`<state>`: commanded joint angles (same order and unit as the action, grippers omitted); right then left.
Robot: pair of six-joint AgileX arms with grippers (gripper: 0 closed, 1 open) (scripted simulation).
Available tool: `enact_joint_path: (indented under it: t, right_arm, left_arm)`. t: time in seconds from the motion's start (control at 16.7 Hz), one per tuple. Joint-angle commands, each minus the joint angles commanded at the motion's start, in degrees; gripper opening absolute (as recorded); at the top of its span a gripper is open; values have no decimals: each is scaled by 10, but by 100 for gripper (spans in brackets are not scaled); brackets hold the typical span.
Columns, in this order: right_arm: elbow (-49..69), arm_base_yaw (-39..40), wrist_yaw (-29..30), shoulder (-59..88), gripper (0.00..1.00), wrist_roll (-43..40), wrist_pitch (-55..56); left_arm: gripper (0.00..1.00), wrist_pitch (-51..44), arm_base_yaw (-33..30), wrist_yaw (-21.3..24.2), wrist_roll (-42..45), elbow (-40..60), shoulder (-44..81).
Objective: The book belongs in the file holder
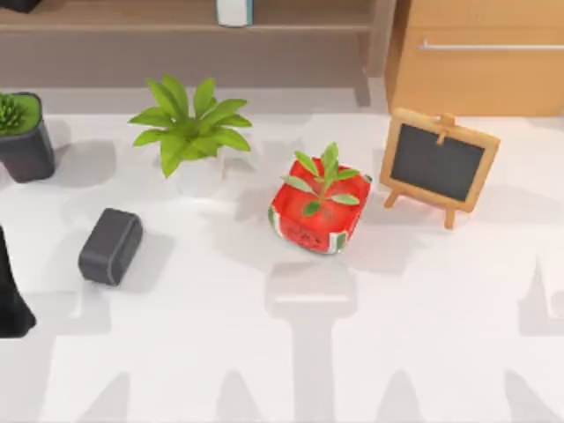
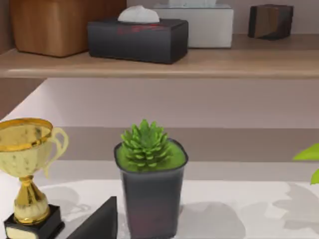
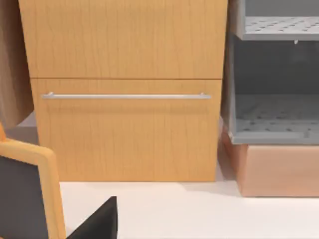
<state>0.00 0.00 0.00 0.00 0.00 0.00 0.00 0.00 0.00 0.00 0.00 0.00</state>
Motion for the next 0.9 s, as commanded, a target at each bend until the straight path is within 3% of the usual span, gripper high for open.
enact_joint_path:
  t: [0.42,0.9]
  right_arm:
    - [69,41,37,86,100,-6,14]
    - [388,190,179,457,100,-17,81]
  left_arm:
    - [100,0,0,0,0,0,0]
    - [100,0,0,0,0,0,0]
